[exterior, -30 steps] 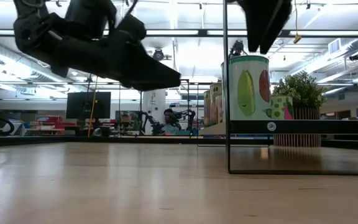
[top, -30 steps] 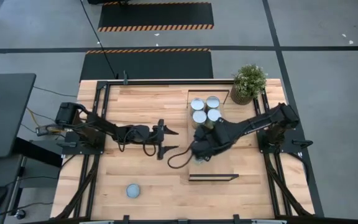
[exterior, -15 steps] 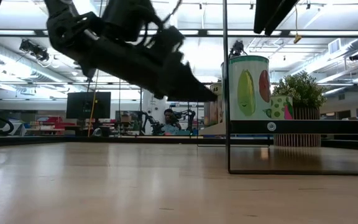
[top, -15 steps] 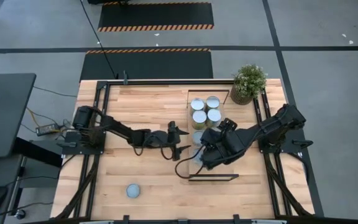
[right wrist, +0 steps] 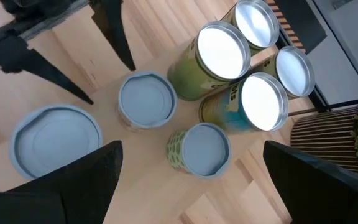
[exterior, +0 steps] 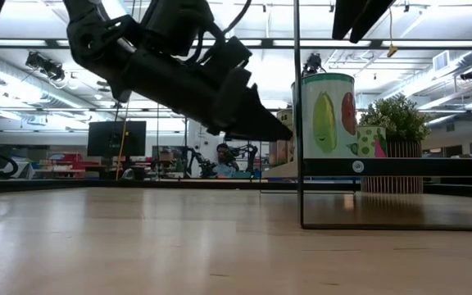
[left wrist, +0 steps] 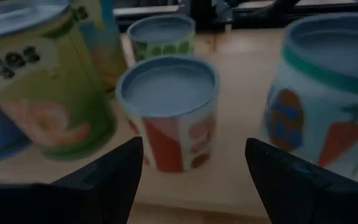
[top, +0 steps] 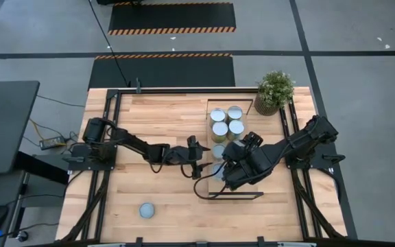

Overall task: Pick and place cans onto a shelf
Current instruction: Put the canned diced tomatoes on the shelf, then put the canned tuna can on the shelf

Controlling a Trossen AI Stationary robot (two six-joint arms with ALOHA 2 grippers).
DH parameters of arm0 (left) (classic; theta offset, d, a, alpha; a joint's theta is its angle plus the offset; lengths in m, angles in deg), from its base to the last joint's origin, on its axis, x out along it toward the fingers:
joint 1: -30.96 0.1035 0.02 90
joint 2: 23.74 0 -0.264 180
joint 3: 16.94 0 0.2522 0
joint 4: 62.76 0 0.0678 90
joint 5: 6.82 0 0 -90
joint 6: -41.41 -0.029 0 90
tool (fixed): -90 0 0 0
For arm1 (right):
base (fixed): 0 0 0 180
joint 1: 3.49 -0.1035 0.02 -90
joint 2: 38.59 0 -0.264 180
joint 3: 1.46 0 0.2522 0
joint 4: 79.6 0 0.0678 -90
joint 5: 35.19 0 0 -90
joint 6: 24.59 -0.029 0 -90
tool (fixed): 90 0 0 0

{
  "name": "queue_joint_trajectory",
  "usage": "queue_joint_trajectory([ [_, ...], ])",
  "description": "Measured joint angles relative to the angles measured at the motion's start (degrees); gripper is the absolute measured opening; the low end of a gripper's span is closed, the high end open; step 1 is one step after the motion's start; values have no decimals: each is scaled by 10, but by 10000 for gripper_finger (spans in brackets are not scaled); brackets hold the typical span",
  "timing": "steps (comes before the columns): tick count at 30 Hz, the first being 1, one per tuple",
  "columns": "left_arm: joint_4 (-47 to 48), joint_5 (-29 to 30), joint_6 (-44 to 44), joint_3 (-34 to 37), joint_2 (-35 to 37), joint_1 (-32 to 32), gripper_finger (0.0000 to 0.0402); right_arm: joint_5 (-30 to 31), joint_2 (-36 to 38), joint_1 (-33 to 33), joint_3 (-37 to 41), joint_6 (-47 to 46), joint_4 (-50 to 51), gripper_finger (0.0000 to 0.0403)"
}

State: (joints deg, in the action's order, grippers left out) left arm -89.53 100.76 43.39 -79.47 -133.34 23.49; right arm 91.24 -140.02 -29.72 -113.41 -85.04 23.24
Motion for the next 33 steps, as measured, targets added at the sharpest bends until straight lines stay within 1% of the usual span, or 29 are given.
queue_joint_trajectory([
  [6, -21, 10, 4, -19, -34, 3, 288, 0, 0, 0, 0, 1, -3, 396],
  [8, -23, 26, 4, -32, -45, 3, 288, 0, 0, 0, 0, 3, -9, 396],
  [11, -1, 86, 3, -39, -46, 1, 288, -1, 0, 0, 0, 6, -15, 396],
  [17, 5, 275, -14, -34, -42, -9, 288, -1, 0, 0, 0, 6, -17, 396],
  [19, 6, 313, -38, -34, -42, -17, 288, -2, 0, 0, 0, 6, -18, 396],
  [23, 1, 316, -88, -34, -42, -37, 288, -5, 0, 0, 0, 6, -18, 396],
  [27, 2, 299, -125, -34, -42, -52, 288, -6, 0, 0, 0, 9, -16, 396],
  [30, 9, 281, -130, -34, -42, -62, 288, -10, 0, 6, 0, 26, -17, 396],
  [33, 54, 280, -118, -33, -38, -78, 288, -43, 0, 14, 0, 8, -19, 396],
])
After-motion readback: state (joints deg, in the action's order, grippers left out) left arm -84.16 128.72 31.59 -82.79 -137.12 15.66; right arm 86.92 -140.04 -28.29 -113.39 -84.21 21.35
